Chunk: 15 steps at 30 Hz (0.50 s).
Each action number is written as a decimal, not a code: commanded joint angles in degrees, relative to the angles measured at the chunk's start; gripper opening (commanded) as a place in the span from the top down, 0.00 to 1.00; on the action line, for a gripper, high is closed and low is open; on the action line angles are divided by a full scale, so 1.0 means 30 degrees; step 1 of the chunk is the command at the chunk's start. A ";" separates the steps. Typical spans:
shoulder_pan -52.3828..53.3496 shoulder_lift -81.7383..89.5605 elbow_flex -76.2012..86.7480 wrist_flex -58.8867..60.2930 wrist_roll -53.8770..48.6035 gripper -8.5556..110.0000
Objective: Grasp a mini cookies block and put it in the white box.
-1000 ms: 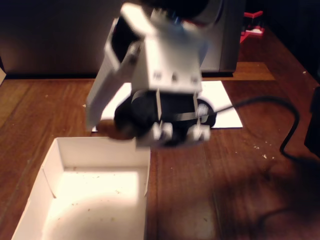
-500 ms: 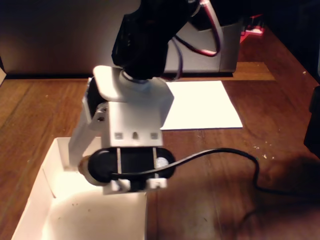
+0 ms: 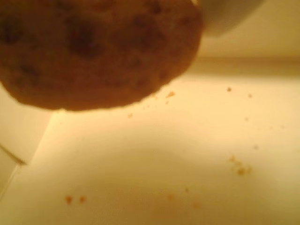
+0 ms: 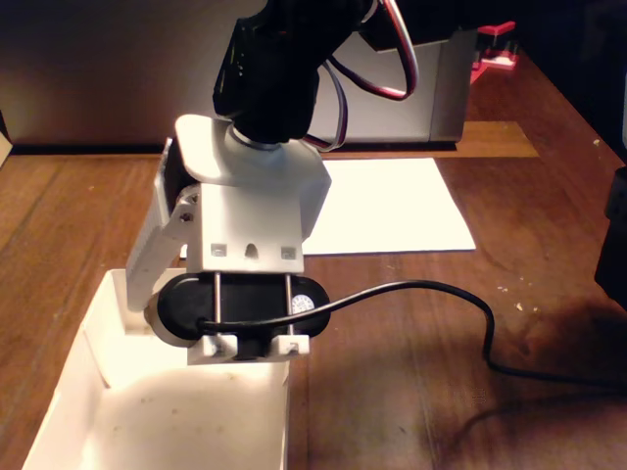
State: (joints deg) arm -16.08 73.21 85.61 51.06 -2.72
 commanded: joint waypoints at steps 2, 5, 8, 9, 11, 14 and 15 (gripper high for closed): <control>-0.0439 0.1230 -0.2256 0.0322 -0.0059 0.63; -0.0498 0.1230 -0.2256 0.0439 -0.0117 0.60; -0.0557 0.1230 -0.2256 0.0527 -0.0088 0.59; -0.0557 0.1230 -0.2256 0.0527 -0.0088 0.59; -0.0557 0.1230 -0.2256 0.0527 -0.0029 0.61; -0.0439 0.1230 -0.2256 0.0527 0.0029 0.73; -0.0381 0.1230 -0.2256 0.0527 0.0059 0.80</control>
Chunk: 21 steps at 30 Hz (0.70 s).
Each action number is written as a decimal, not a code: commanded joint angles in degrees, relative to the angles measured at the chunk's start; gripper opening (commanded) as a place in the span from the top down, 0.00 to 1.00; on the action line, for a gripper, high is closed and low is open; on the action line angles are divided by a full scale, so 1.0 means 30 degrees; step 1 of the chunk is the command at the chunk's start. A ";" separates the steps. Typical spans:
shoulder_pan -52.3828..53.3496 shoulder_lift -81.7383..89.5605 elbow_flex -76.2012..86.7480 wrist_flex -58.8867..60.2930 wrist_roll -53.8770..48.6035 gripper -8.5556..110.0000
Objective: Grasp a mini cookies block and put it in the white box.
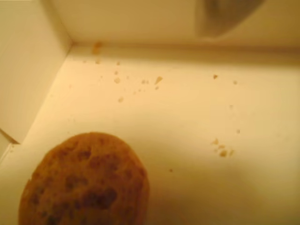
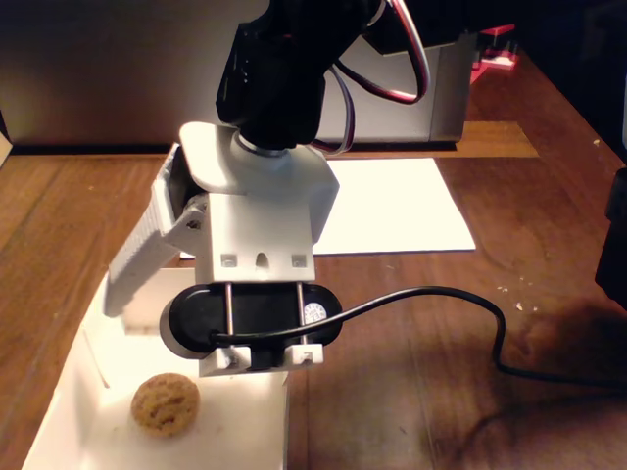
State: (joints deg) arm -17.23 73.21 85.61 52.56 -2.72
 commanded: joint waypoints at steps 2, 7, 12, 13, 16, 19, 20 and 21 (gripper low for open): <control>0.0088 0.1230 -0.2256 0.0059 0.0059 0.90; 0.0352 0.1260 -0.2256 0.0234 0.0117 0.93; 0.0498 0.1641 -0.2314 0.0645 -0.0146 0.93; 0.0557 0.1846 -0.2314 0.0762 -0.0205 0.93; 0.0732 0.2783 -0.2432 0.1348 -0.0439 0.93; 0.1201 0.3691 -0.3076 0.2168 -0.0557 0.93; 0.1465 0.3926 -0.3457 0.2490 -0.0586 0.93; 0.1729 0.4131 -0.3926 0.2900 -0.0703 0.93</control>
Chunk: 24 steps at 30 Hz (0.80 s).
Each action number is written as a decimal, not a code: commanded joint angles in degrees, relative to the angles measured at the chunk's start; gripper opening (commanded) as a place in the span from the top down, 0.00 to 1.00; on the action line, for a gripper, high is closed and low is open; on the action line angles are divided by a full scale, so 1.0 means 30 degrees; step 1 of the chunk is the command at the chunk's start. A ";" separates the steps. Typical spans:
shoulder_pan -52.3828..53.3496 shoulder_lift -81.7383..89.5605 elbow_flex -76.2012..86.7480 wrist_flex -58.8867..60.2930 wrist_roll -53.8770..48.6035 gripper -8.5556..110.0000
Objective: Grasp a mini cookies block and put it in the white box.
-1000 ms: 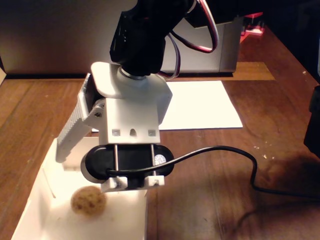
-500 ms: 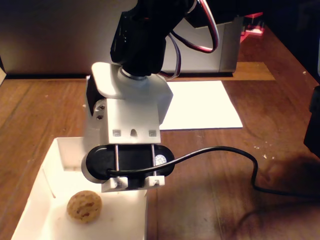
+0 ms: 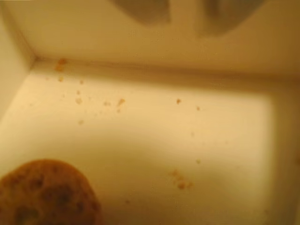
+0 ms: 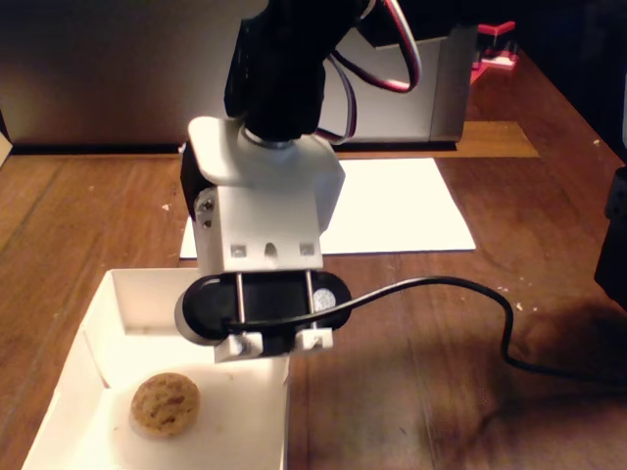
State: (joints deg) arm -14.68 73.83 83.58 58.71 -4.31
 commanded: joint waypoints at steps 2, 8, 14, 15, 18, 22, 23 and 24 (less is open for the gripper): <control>0.1406 0.4277 -0.4189 0.1670 -0.0410 0.93; 0.2695 0.6357 -0.5596 0.3486 -0.1230 0.93; 0.4014 0.8145 -0.5566 0.4893 -0.1260 0.93; 0.4336 0.8291 -0.5566 0.5098 -0.1172 0.93; 0.5361 0.8613 -0.5361 0.5713 -0.0967 0.93; 0.6328 0.8848 -0.4746 0.6797 -0.0908 0.93; 0.6475 0.9023 -0.4453 0.6914 -0.0908 0.93; 0.6533 0.9404 -0.3867 0.6914 -0.0908 0.93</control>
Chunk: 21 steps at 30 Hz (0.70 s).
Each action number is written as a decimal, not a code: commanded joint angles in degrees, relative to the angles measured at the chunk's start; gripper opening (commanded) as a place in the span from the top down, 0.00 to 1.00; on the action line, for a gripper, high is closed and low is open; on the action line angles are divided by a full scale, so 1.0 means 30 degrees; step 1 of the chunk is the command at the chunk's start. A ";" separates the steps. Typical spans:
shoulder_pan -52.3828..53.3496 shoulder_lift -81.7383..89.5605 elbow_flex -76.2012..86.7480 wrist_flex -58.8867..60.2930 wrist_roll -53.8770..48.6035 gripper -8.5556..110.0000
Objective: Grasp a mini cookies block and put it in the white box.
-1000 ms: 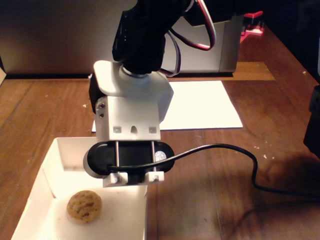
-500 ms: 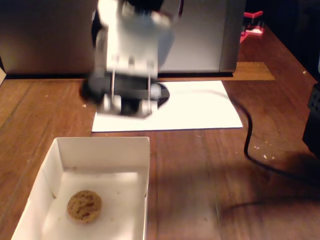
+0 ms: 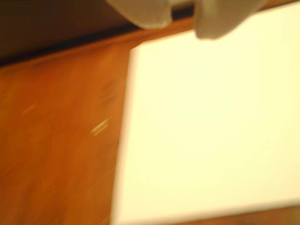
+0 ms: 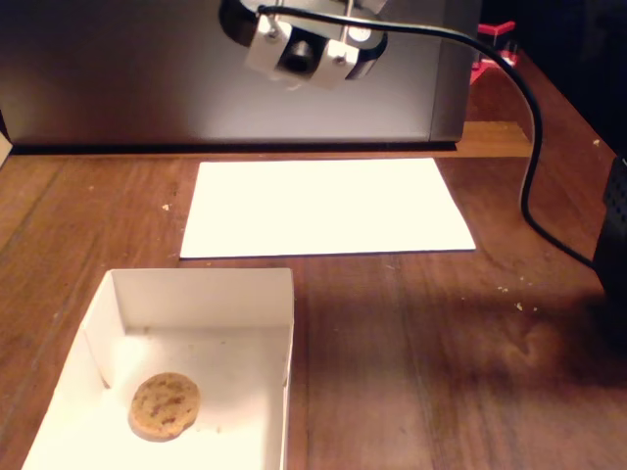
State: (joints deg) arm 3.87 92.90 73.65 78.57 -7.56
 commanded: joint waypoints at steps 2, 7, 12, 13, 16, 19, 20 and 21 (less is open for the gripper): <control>0.0352 0.4102 0.0908 0.0059 0.0146 0.93; 0.0146 0.7764 0.5684 -0.1289 0.0293 0.93; 0.0029 1.0664 0.9990 -0.2666 0.0205 0.93; 0.0029 1.1045 1.0605 -0.2900 0.0176 0.93; 0.0029 1.2275 1.2510 -0.3545 0.0176 0.93; 0.0117 1.3271 1.4502 -0.4307 0.0264 0.93; 0.0088 1.3506 1.5059 -0.4482 0.0264 0.93; 0.0059 1.3711 1.5586 -0.4658 0.0352 0.93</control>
State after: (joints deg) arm 4.39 128.41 118.30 67.24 -7.56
